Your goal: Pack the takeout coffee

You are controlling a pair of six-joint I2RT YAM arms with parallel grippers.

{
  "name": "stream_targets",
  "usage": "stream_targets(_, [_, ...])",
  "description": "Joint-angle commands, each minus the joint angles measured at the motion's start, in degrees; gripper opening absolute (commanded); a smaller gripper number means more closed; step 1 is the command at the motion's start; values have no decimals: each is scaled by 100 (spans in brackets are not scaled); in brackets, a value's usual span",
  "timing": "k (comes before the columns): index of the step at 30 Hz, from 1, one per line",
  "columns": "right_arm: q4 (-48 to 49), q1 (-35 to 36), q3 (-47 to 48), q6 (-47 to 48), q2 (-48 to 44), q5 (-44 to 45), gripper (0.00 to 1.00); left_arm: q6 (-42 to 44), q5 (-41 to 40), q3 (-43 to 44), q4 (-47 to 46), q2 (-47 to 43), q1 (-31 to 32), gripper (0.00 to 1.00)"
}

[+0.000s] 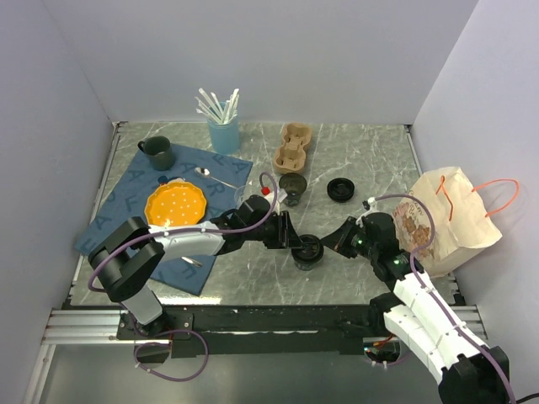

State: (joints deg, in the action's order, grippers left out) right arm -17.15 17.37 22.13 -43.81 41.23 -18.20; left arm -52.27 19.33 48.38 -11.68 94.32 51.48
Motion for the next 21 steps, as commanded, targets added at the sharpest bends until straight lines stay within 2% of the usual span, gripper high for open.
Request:
stream_targets(1, [-1352, 74, -499, -66, 219, 527, 13, 261, -703, -610, 1871, 614, 248, 42])
stream_targets(5, [-1484, 83, -517, -136, 130, 694, 13, 209, -790, -611, 1924, 622, 301, 42])
stream_targets(14, [-1467, 258, -385, -48, 579, 791, 13, 138, -1010, -558, 2099, 666, 318, 42])
stream_targets(21, [-1633, 750, 106, 180, 790, 975, 17, 138, -1063, -488, 2117, 649, 327, 43])
